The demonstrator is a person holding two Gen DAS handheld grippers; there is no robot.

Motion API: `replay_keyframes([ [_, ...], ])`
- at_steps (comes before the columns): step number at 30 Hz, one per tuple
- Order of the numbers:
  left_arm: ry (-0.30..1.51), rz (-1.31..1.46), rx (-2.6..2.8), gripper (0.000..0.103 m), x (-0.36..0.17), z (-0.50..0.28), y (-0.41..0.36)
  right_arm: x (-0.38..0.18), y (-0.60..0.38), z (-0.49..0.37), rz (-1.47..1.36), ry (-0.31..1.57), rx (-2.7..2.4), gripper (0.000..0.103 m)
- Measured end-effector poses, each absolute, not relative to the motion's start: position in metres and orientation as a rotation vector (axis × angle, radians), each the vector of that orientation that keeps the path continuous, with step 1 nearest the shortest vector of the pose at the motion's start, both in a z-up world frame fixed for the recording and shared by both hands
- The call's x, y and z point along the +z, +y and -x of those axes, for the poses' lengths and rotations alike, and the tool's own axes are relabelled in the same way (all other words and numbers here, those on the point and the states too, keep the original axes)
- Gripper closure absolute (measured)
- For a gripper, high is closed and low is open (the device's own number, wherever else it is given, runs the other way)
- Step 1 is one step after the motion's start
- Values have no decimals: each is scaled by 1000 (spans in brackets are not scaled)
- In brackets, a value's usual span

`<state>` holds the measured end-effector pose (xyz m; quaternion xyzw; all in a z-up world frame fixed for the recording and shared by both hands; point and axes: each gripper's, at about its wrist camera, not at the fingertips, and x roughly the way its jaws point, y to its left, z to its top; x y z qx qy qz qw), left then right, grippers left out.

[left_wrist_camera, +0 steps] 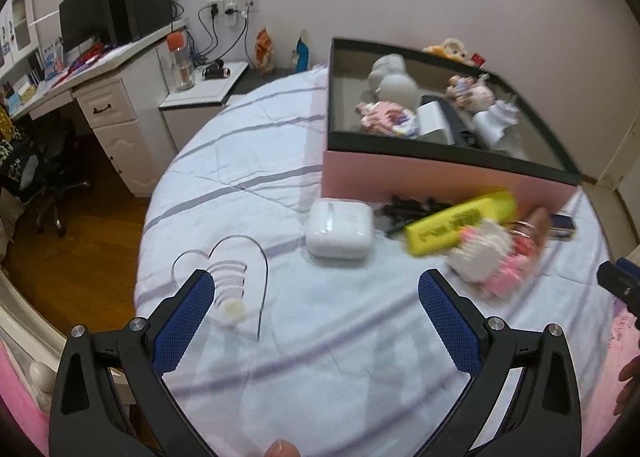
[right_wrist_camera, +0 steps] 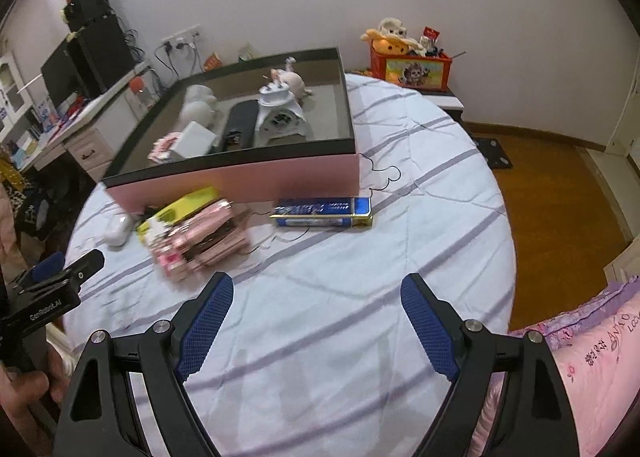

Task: Organize rigid objects
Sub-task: 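Grasp the white earbuds case with the left tool while the right tool grasps the blue box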

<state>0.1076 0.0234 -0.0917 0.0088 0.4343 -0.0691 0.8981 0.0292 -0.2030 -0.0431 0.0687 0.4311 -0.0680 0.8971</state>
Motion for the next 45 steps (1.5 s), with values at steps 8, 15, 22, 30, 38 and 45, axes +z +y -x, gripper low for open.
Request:
replay_keyframes([
  [8, 943, -47, -121, 0, -118, -147, 22, -72, -220, -79, -177, 953, -187, 16],
  [15, 934, -76, -127, 0, -121, -161, 17, -83, -218, -104, -165, 961, -187, 16],
  [22, 927, -73, -138, 1, -121, -164, 18, -88, -207, -111, -93, 951, -216, 7],
  [30, 899, -77, -165, 32, -117, -157, 15, -86, -205, -103, -80, 917, -215, 19],
  [38, 891, -45, -183, 58, -112, -156, 21, -81, -211, -93, -132, 893, -185, 19],
  [45, 884, -9, -200, 58, -109, -152, 30, -76, -217, -88, -150, 888, -179, 19],
])
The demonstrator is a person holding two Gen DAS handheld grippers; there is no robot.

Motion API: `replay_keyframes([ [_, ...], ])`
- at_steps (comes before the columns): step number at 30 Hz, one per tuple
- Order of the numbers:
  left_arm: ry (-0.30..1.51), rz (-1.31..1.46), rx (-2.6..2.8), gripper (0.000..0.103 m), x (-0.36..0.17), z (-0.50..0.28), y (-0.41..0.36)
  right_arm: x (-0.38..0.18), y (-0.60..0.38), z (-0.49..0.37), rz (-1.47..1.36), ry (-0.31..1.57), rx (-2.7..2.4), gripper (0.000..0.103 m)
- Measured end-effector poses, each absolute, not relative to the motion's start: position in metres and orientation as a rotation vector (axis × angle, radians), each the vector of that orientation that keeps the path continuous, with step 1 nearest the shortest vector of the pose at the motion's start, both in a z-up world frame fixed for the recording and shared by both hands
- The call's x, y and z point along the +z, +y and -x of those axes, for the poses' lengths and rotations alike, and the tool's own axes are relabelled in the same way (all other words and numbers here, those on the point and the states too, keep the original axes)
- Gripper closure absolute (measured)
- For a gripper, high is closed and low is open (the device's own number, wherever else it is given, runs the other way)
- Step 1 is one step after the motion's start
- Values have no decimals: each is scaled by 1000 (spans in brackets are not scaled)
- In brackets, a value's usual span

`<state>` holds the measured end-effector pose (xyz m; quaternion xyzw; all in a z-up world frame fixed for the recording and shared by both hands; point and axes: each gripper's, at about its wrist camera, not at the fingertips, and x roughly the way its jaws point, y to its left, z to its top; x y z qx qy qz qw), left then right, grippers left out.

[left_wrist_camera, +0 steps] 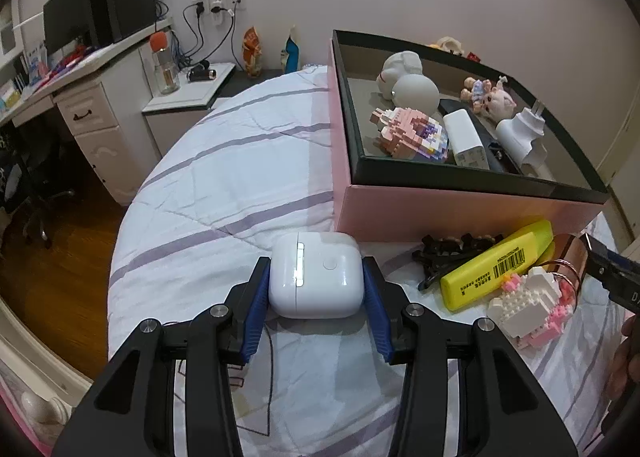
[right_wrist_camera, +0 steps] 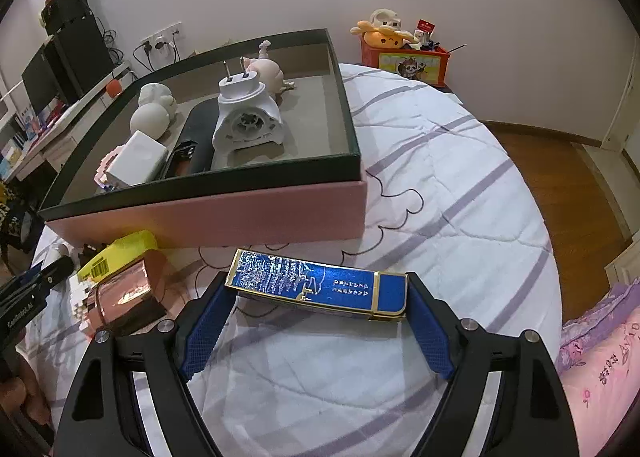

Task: Organize rigid objects
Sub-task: 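Grasp the white earbuds case with the left tool while the right tool grasps the blue box, then carry the earbuds case into the box with the left tool while the right drops the blue box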

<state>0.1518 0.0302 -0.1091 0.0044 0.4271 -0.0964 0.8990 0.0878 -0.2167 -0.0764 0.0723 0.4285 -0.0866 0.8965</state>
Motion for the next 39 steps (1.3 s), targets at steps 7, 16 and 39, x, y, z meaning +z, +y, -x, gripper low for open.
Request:
replay_keyframes([
  [7, 860, 9, -200, 58, -97, -142, 39, -64, -216, -77, -158, 866, -172, 19],
  [16, 767, 5, -252, 58, -41, -129, 33, -17, -210, -67, -138, 778, -135, 19],
  [39, 810, -27, -399, 58, -43, -212, -56, -23, -181, -169, 1, 854, -64, 19],
])
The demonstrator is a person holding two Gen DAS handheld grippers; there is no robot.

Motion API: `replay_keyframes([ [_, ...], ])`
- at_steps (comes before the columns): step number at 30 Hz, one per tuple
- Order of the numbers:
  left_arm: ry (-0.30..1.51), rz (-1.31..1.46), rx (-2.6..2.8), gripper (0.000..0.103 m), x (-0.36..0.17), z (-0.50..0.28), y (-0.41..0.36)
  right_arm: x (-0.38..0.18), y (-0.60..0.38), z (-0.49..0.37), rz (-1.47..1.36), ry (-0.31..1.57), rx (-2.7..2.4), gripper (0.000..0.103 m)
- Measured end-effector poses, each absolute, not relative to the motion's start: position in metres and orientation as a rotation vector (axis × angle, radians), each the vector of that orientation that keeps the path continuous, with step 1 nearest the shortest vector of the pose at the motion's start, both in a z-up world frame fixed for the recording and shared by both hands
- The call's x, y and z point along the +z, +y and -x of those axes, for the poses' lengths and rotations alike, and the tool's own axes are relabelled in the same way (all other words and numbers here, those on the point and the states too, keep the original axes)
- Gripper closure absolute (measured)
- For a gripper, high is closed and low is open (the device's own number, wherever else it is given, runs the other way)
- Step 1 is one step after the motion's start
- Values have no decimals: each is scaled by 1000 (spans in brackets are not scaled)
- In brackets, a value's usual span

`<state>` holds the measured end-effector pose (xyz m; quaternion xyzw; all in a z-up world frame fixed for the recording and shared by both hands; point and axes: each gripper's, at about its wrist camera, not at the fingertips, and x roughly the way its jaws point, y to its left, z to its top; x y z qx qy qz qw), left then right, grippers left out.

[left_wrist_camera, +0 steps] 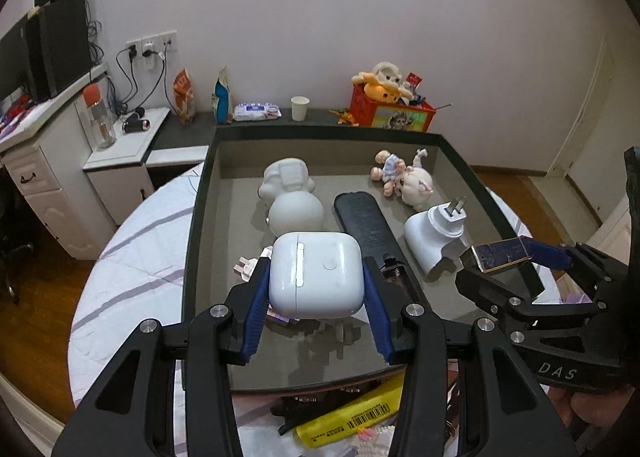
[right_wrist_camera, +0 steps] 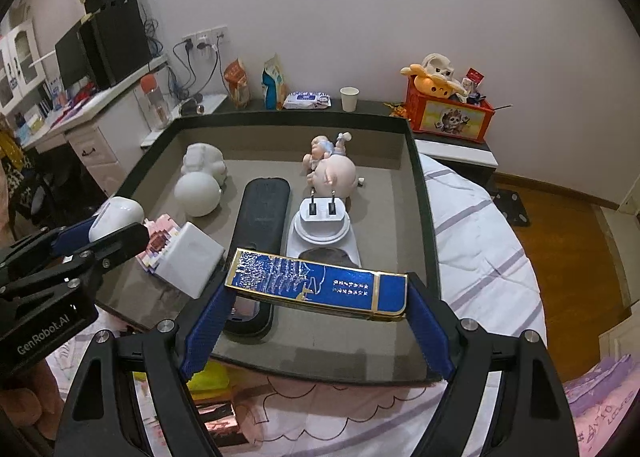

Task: Organize rigid objects
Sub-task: 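Carry the earbuds case into the box with the left tool while the right drops the blue box, then withdraw both open tools from the box back over the quilt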

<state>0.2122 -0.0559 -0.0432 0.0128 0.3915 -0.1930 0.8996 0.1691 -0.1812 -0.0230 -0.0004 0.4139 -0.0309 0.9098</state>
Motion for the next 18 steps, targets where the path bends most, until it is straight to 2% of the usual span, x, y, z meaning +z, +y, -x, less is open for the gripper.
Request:
replay_keyframes([
  [8, 849, -51, -382, 57, -58, -216, -59, -41, -172, -177, 66, 903, -62, 19],
  [10, 852, -58, -367, 47, -59, -215, -59, -45, -170, -178, 83, 912, -68, 18],
  [12, 849, -57, -355, 25, -58, -213, -57, -44, -170, -177, 75, 904, -68, 16],
  [13, 846, -59, -352, 18, -58, -213, -56, -44, -170, -177, 88, 904, -81, 13],
  [14, 839, -59, -341, 6, -55, -211, -55, -44, -170, -176, 95, 902, -88, 9],
  [15, 834, -59, -335, 1, -54, -211, -54, -44, -170, -176, 99, 902, -91, 4],
  [16, 824, -56, -329, 1, -51, -208, -52, -43, -171, -175, 93, 903, -89, 0],
  [18, 824, -52, -328, 0, -47, -205, -49, -43, -173, -174, 66, 907, -78, 0],
])
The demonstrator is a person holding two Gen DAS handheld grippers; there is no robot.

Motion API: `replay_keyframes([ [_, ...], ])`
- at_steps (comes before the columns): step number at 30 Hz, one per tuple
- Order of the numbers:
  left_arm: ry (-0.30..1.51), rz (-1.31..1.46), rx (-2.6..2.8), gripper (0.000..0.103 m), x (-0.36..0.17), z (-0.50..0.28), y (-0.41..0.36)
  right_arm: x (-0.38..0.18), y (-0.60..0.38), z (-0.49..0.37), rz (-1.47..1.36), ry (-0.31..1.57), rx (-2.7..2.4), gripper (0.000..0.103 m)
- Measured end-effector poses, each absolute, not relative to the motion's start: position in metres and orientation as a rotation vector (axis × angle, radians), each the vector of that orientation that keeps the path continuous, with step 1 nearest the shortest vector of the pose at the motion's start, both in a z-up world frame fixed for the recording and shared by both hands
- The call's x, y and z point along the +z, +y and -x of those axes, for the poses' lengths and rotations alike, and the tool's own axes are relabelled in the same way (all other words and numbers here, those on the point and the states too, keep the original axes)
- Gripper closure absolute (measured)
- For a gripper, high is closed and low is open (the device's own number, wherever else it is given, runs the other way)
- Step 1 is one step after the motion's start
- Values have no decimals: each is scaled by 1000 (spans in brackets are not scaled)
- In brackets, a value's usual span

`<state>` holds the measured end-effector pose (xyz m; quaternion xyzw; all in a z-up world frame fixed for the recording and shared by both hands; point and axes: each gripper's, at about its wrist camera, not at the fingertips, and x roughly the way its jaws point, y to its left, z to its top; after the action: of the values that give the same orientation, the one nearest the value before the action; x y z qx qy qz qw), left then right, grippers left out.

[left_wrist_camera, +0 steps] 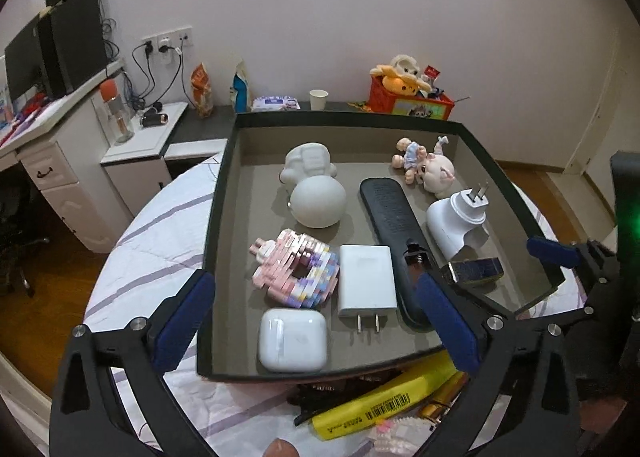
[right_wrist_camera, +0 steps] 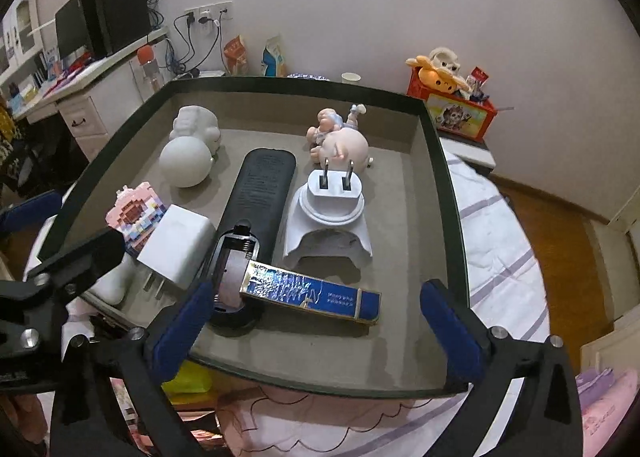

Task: Organize rigid objects
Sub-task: 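Withdraw both open tools from the box back over the quilt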

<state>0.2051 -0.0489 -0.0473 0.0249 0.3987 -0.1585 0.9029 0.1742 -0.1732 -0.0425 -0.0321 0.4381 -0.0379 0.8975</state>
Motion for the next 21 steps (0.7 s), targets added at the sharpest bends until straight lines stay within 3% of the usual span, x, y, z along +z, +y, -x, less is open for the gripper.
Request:
replay_keyframes([
  [21, 677, 4, -236, 0, 21, -90, 22, 36, -184, -64, -144, 711, -18, 0],
])
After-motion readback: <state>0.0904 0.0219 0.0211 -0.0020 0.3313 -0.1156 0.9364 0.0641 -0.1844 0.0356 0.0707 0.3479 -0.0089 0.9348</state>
